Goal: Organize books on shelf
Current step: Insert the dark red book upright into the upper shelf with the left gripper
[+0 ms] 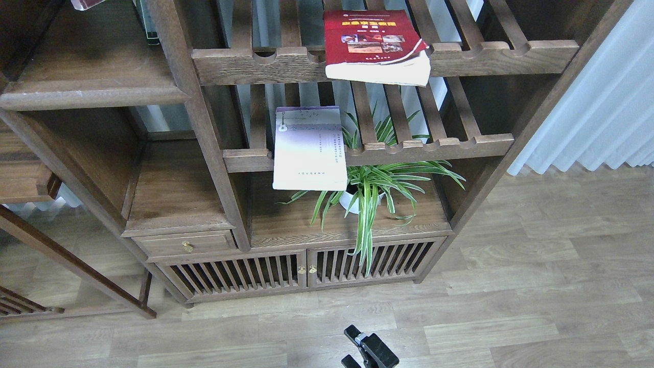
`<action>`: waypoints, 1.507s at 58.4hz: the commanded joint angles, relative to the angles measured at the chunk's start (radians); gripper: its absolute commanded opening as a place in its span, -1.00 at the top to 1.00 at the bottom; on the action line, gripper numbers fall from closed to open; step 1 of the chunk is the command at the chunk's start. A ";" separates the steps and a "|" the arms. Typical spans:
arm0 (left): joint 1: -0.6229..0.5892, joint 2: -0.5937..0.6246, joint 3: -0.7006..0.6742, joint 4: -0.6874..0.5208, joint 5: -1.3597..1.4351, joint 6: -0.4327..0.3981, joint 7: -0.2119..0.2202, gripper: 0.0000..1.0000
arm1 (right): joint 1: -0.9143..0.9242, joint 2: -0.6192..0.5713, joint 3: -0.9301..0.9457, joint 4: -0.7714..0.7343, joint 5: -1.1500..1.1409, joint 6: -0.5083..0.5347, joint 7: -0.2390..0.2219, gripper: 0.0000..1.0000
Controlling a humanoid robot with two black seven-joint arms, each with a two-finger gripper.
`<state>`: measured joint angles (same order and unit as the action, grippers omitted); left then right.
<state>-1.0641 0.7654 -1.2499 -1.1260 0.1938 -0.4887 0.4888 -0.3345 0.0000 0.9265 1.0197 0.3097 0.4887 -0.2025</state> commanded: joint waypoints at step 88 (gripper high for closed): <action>0.026 0.040 -0.046 0.061 0.197 0.000 0.000 0.87 | 0.028 0.000 0.002 -0.009 0.008 0.000 0.002 -0.99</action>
<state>-1.0047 0.8346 -1.2980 -1.0968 0.3522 -0.4886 0.4884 -0.3069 0.0000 0.9281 1.0107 0.3172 0.4887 -0.2009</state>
